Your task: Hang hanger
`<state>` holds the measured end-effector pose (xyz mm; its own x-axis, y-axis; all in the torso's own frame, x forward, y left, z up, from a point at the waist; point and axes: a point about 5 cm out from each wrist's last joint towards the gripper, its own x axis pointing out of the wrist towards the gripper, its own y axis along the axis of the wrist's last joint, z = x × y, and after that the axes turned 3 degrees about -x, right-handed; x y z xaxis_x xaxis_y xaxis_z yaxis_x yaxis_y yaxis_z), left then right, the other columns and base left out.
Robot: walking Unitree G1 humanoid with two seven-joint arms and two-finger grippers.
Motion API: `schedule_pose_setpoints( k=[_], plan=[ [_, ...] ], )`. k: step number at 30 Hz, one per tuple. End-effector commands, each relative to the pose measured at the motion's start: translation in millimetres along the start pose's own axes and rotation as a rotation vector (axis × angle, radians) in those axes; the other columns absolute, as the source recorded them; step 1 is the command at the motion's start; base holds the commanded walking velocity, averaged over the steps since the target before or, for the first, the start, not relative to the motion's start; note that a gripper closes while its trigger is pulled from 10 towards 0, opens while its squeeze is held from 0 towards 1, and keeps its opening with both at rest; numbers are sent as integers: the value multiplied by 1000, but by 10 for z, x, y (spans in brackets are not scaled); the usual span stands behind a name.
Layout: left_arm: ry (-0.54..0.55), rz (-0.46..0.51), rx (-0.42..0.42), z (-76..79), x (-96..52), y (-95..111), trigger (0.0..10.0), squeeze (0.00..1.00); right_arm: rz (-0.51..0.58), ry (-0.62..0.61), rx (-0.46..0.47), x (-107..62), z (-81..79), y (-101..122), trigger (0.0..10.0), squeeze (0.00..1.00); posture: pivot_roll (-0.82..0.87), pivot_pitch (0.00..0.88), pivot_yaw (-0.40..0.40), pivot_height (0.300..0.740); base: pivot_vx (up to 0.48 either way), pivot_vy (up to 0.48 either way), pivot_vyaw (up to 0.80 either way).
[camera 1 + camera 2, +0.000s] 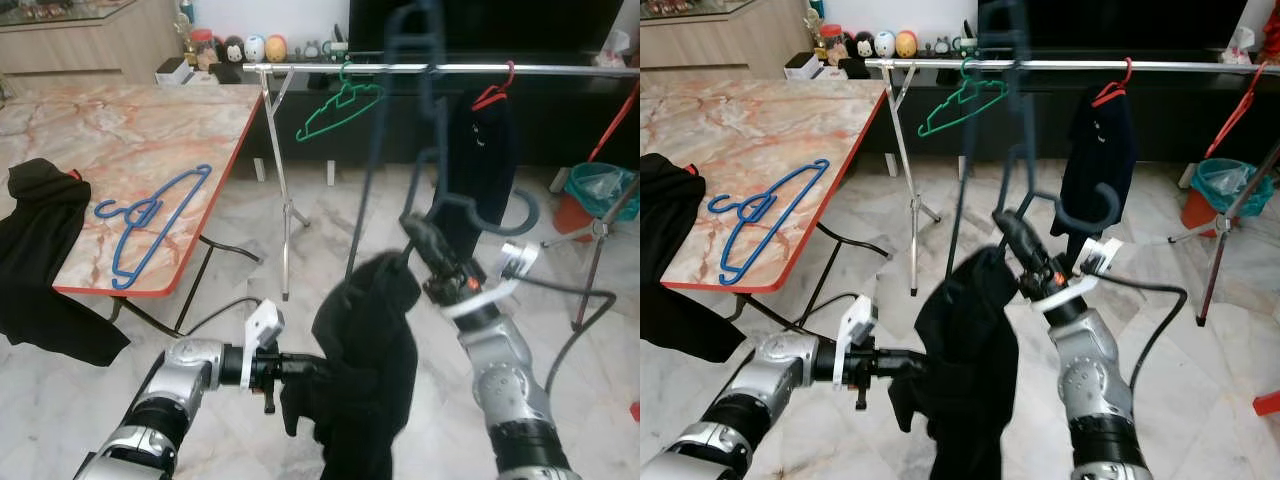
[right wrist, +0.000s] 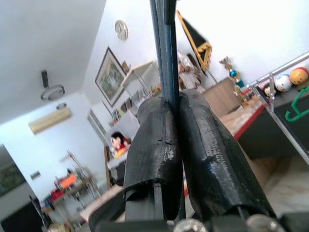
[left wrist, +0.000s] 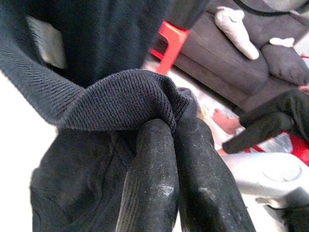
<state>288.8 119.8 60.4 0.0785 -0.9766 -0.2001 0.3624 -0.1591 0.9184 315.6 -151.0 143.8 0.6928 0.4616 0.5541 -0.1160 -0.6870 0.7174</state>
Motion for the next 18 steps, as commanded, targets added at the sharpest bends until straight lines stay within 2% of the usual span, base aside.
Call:
schedule_pose_setpoints(
  k=[1,4,6,10,12,13,14,15,18],
  plan=[
    [-25,-34,10,20,-8,-4,10000,0,46,22,-15,108,-49,67,10000,0,3,0,56,740,0,0,0],
    [-32,-59,-5,45,-8,-67,10000,0,86,24,-1,234,-83,84,10000,0,5,0,53,740,0,0,0],
    [-41,-128,-23,73,-33,-166,10000,0,148,-15,15,323,-59,144,10000,0,8,0,50,740,0,0,0],
    [-36,-205,-31,94,-77,-272,10000,0,187,-77,4,388,-9,200,10000,0,9,0,49,740,0,0,0],
    [-35,-280,-35,106,-116,-354,10000,0,188,-96,-17,408,12,220,10000,0,9,0,49,740,0,0,0],
    [-39,-430,4,131,-183,-502,10000,0,203,-105,-10,416,31,248,10000,0,11,0,49,740,0,0,0],
    [-39,-430,4,131,-183,-502,10000,0,203,-105,-10,416,31,248,10000,0,11,0,49,740,0,0,0],
    [-41,-517,30,150,-232,-596,10000,0,207,-108,-14,422,42,265,10000,0,9,0,49,740,0,0,0],
    [-34,-508,8,153,-233,-609,10000,0,211,-118,-22,429,58,284,10000,0,9,0,49,740,0,0,0]
  ],
)
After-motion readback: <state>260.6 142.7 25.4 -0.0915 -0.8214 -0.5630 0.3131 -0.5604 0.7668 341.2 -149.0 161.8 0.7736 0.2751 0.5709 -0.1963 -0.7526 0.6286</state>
